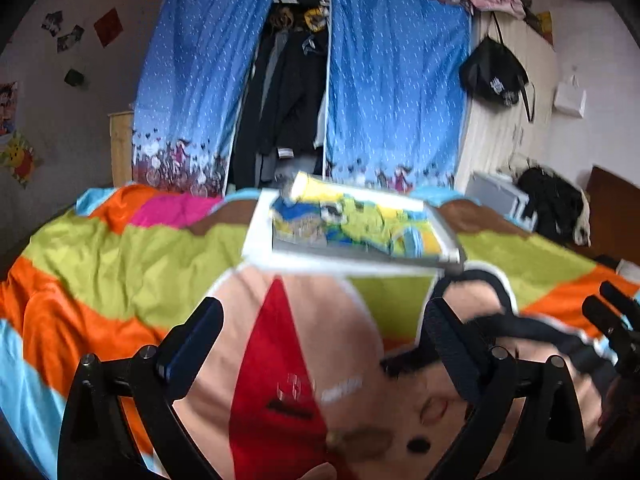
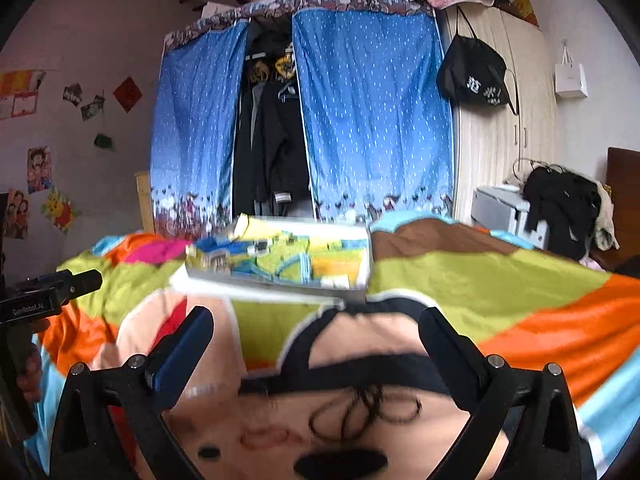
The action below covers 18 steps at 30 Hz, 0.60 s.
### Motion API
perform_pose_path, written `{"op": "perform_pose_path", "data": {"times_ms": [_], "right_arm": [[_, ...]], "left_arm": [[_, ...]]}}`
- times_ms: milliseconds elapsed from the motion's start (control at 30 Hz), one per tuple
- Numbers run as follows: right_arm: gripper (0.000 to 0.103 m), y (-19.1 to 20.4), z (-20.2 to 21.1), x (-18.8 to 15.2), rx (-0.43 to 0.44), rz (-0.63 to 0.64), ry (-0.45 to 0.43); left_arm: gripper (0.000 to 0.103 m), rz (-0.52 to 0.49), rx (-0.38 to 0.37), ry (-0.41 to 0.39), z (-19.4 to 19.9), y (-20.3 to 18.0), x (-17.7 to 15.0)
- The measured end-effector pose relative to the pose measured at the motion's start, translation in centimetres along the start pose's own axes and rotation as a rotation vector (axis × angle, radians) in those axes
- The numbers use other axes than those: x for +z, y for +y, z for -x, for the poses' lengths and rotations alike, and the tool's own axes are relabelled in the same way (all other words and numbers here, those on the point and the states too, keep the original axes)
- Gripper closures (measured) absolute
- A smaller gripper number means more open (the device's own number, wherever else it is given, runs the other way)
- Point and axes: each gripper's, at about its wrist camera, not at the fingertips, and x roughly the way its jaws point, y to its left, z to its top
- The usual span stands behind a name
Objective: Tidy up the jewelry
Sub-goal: 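Lift both tools out of the tray and move back over the jewelry, then grasp the beaded hair tie with the left tool while the right tool grasps the black bead necklace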
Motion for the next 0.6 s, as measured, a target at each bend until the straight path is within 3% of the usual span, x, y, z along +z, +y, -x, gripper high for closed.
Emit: {"op": "perform_pose_path", "data": {"times_ms": [267, 433, 600], "right_arm": [[0.000, -0.5, 0.3, -6.6, 0.024, -0.002, 0.175], [0.000, -1.2, -1.3, -9.4, 0.033, -0.036, 0.279], [0.000, -1.8, -2.9, -11.5, 0.042, -0.070, 0.366]], "left_arm": [[0.004, -0.103, -0.024, 0.192, -1.3, -1.4, -6.8], [0.004, -0.205, -0.030, 0.265, -2.5, -2.6, -9.7], [0.004, -0.242, -0.047, 0.333, -3.9, -3.1, -11.6]]}}
